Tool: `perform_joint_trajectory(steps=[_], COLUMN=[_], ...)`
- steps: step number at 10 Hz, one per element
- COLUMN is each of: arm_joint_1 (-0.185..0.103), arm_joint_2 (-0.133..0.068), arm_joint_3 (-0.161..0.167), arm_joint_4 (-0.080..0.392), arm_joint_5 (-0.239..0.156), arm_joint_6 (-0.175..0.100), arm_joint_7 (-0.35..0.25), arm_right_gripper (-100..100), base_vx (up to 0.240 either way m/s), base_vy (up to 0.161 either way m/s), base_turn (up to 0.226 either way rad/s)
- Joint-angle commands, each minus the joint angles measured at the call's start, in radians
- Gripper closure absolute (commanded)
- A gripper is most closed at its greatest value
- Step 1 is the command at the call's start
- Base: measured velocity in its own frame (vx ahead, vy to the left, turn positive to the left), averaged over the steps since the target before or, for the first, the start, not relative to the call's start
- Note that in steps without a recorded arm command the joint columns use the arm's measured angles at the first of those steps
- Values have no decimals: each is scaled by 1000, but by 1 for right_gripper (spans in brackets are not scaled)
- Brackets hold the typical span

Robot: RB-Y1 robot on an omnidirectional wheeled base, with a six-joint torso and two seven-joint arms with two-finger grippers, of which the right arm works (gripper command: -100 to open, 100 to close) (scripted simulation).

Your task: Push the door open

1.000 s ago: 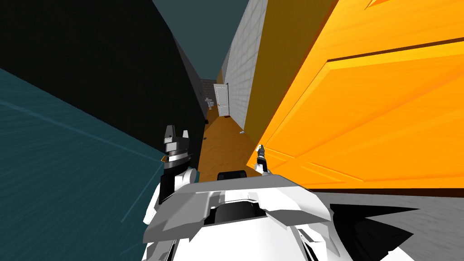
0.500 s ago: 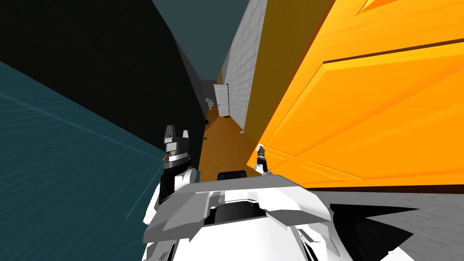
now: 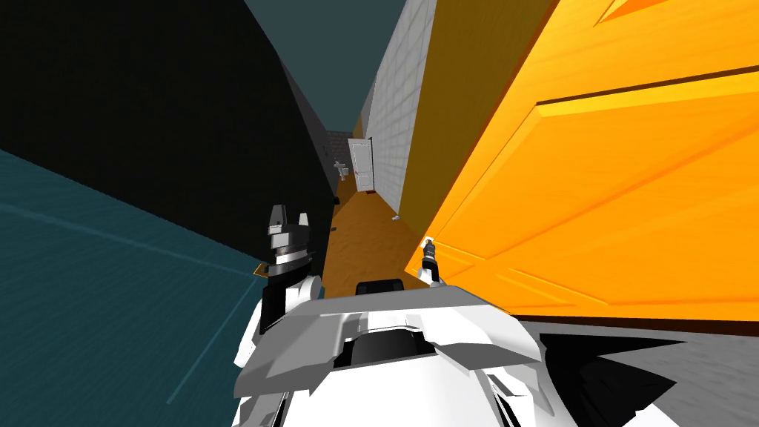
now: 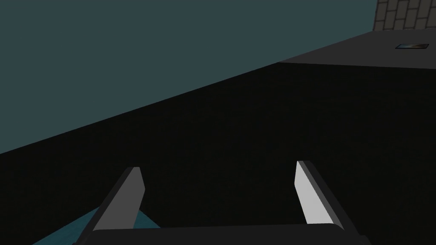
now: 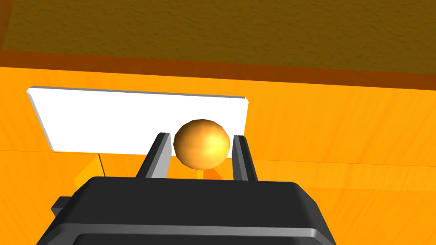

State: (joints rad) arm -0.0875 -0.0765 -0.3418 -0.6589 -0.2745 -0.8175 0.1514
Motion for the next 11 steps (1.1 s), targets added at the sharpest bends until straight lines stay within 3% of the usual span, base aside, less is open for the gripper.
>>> perform_joint_trajectory(steps=[1, 6, 8, 10, 11], arm_joint_1=[-1, -5, -5, -6, 0], arm_joint_2=[-10, -19, -19, -19, -10], arm_joint_3=[-22, -88, -88, -111, -103], arm_joint_4=[-10, -11, -11, -11, -16], arm_joint_5=[-13, -56, -56, -72, -67], arm_joint_6=[3, 16, 16, 20, 25], arm_joint_7=[10, 36, 36, 46, 46], arm_right_gripper=[100, 100, 100, 100, 100], base_vx=[246, 218, 83, 153, 80], base_vy=[-20, -14, -11, 9, 7], base_turn=[-59, -64, -9, -49, -28])
